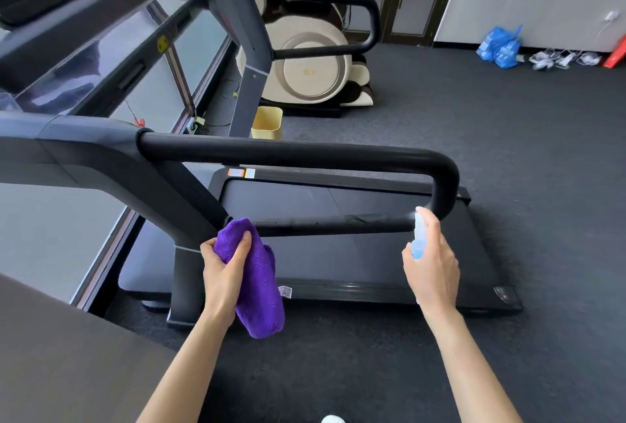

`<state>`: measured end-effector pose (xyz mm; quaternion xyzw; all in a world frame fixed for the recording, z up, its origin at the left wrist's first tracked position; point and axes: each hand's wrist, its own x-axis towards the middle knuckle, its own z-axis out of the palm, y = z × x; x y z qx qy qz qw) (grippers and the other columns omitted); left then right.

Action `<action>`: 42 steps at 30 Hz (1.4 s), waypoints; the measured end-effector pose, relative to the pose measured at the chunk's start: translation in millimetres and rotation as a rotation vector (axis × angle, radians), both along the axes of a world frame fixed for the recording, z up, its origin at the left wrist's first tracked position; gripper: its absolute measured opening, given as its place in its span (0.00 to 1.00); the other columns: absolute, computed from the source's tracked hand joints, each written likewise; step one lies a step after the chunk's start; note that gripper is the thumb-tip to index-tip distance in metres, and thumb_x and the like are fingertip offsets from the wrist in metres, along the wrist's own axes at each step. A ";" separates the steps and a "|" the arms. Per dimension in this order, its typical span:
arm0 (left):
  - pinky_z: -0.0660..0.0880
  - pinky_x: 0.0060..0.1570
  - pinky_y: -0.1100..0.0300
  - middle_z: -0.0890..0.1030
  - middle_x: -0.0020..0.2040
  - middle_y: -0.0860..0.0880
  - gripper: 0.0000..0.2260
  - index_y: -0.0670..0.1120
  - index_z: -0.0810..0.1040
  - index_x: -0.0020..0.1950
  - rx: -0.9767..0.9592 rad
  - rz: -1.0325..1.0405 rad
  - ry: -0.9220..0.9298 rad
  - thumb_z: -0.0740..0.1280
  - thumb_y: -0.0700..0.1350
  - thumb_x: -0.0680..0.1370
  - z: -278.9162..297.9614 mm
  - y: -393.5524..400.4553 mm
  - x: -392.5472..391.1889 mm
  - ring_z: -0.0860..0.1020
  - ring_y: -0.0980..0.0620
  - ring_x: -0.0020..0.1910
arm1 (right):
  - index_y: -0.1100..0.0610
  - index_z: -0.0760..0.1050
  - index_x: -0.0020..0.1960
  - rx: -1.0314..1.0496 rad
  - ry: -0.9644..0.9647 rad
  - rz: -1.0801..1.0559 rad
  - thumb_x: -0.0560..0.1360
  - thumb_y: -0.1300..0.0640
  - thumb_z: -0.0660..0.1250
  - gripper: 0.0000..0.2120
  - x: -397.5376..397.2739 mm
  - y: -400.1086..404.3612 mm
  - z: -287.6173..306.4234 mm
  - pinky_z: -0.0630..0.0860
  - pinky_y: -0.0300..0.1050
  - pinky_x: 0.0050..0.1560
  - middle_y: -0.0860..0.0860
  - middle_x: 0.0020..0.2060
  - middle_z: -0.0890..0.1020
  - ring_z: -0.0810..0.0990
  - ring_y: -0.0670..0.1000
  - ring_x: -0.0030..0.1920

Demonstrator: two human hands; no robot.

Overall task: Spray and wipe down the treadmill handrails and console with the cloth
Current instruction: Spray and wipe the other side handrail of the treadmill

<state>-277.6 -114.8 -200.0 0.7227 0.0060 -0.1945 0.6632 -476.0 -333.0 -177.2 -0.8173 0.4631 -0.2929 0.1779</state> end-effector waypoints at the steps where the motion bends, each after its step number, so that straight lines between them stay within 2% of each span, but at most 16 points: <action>1: 0.77 0.53 0.50 0.78 0.51 0.52 0.24 0.55 0.68 0.57 0.001 0.016 -0.009 0.71 0.64 0.67 1.7 4.6 2.5 0.79 0.51 0.50 | 0.43 0.60 0.67 0.009 -0.004 0.032 0.72 0.67 0.64 0.31 4.1 3.0 -0.9 0.67 0.46 0.36 0.54 0.52 0.81 0.79 0.63 0.42; 7: 0.72 0.45 0.59 0.79 0.46 0.60 0.13 0.66 0.70 0.48 -0.032 0.060 -0.244 0.67 0.66 0.68 28.4 10.0 38.7 0.78 0.57 0.48 | 0.42 0.61 0.68 0.069 -0.077 0.117 0.71 0.67 0.65 0.32 23.2 16.5 -3.0 0.69 0.46 0.38 0.50 0.55 0.82 0.79 0.62 0.46; 10: 0.76 0.47 0.54 0.80 0.49 0.55 0.08 0.64 0.70 0.51 -0.008 -0.048 -0.386 0.67 0.58 0.74 25.9 -17.8 58.1 0.79 0.53 0.48 | 0.43 0.62 0.69 0.061 -0.080 0.141 0.71 0.66 0.66 0.32 26.7 22.6 -1.6 0.69 0.46 0.39 0.49 0.57 0.81 0.80 0.61 0.47; 12: 0.76 0.50 0.50 0.79 0.54 0.51 0.09 0.57 0.72 0.56 0.069 -0.177 -0.445 0.67 0.53 0.77 8.9 -38.7 63.5 0.78 0.48 0.51 | 0.44 0.63 0.69 0.051 -0.073 0.157 0.71 0.67 0.66 0.32 28.1 27.3 -0.8 0.70 0.46 0.39 0.49 0.58 0.81 0.80 0.61 0.48; 14: 0.73 0.49 0.55 0.77 0.58 0.53 0.12 0.53 0.75 0.60 0.246 -0.268 -0.539 0.65 0.54 0.78 -15.1 -51.5 63.6 0.77 0.50 0.54 | 0.45 0.64 0.69 0.034 -0.073 0.170 0.71 0.67 0.67 0.31 29.3 31.6 -0.6 0.73 0.48 0.40 0.49 0.60 0.80 0.81 0.61 0.49; 17: 0.71 0.44 0.59 0.76 0.58 0.57 0.14 0.54 0.76 0.60 0.433 -0.277 -0.659 0.63 0.58 0.78 -34.2 -54.5 64.6 0.77 0.54 0.51 | 0.45 0.64 0.69 0.032 -0.069 0.188 0.71 0.67 0.68 0.32 30.9 34.9 -2.6 0.77 0.52 0.41 0.48 0.61 0.79 0.81 0.61 0.49; 20: 0.72 0.45 0.61 0.78 0.54 0.57 0.12 0.54 0.78 0.59 0.317 -0.272 -0.602 0.64 0.56 0.78 -26.4 -54.4 76.3 0.78 0.56 0.49 | 0.46 0.65 0.69 0.036 -0.071 0.207 0.71 0.67 0.69 0.32 30.9 33.9 -5.5 0.77 0.52 0.43 0.46 0.63 0.78 0.81 0.60 0.51; 23: 0.70 0.47 0.69 0.78 0.50 0.55 0.05 0.58 0.79 0.52 0.140 -0.194 -0.544 0.66 0.51 0.78 -6.8 -48.1 81.3 0.77 0.61 0.49 | 0.48 0.66 0.69 0.041 -0.074 0.216 0.71 0.68 0.69 0.31 31.7 28.4 -4.7 0.77 0.52 0.44 0.46 0.63 0.78 0.81 0.60 0.51; 26: 0.65 0.47 0.78 0.76 0.52 0.57 0.08 0.56 0.79 0.55 0.160 -0.087 -0.638 0.64 0.53 0.78 10.1 -42.6 80.8 0.75 0.66 0.49 | 0.47 0.64 0.69 0.038 -0.099 0.226 0.71 0.68 0.69 0.32 32.6 24.0 -1.8 0.77 0.50 0.45 0.46 0.63 0.78 0.81 0.59 0.52; 28: 0.67 0.48 0.74 0.75 0.52 0.58 0.10 0.54 0.77 0.55 0.211 -0.061 -0.767 0.62 0.55 0.78 19.5 -46.6 83.1 0.74 0.62 0.49 | 0.46 0.64 0.69 0.027 -0.109 0.238 0.71 0.68 0.69 0.33 33.7 22.5 -0.3 0.77 0.50 0.45 0.46 0.63 0.78 0.81 0.58 0.52; 31: 0.69 0.52 0.55 0.77 0.55 0.53 0.15 0.51 0.77 0.57 0.462 -0.198 -0.937 0.60 0.58 0.79 17.6 -64.0 86.4 0.72 0.48 0.54 | 0.47 0.64 0.69 0.018 -0.110 0.250 0.70 0.68 0.70 0.33 36.6 20.9 -0.7 0.78 0.51 0.46 0.46 0.63 0.78 0.81 0.58 0.53; 34: 0.62 0.59 0.52 0.74 0.66 0.53 0.25 0.53 0.69 0.70 0.791 -0.476 -0.857 0.58 0.64 0.78 -8.6 -78.1 74.4 0.67 0.47 0.60 | 0.47 0.64 0.69 0.019 -0.106 0.258 0.70 0.68 0.69 0.33 38.3 20.6 -2.9 0.78 0.51 0.45 0.46 0.63 0.78 0.81 0.58 0.51; 36: 0.65 0.59 0.55 0.73 0.65 0.51 0.27 0.50 0.68 0.68 0.642 -0.419 -0.765 0.65 0.63 0.74 -20.1 -72.7 69.1 0.69 0.48 0.59 | 0.47 0.64 0.69 0.025 -0.102 0.267 0.70 0.68 0.70 0.32 38.5 20.9 -4.8 0.78 0.51 0.43 0.47 0.62 0.79 0.81 0.59 0.49; 38: 0.70 0.53 0.60 0.71 0.62 0.50 0.24 0.49 0.70 0.59 0.454 -0.288 -0.751 0.72 0.59 0.70 -24.9 -60.9 66.1 0.72 0.52 0.54 | 0.47 0.64 0.69 0.021 -0.095 0.272 0.70 0.68 0.70 0.33 39.1 20.9 -5.7 0.78 0.50 0.41 0.47 0.61 0.80 0.82 0.59 0.47; 40: 0.70 0.48 0.63 0.71 0.59 0.53 0.17 0.49 0.74 0.50 0.436 -0.230 -0.863 0.74 0.57 0.70 -30.3 -49.3 60.1 0.72 0.55 0.51 | 0.47 0.64 0.69 0.022 -0.091 0.279 0.70 0.68 0.70 0.33 40.8 21.2 -6.8 0.77 0.49 0.41 0.47 0.60 0.80 0.82 0.59 0.47; 42: 0.71 0.54 0.58 0.74 0.58 0.52 0.16 0.47 0.79 0.50 0.454 -0.209 -0.955 0.73 0.56 0.71 -36.8 -42.9 51.6 0.72 0.52 0.54 | 0.47 0.64 0.69 0.024 -0.096 0.279 0.70 0.67 0.70 0.33 43.5 22.0 -7.1 0.77 0.49 0.41 0.47 0.61 0.79 0.82 0.58 0.48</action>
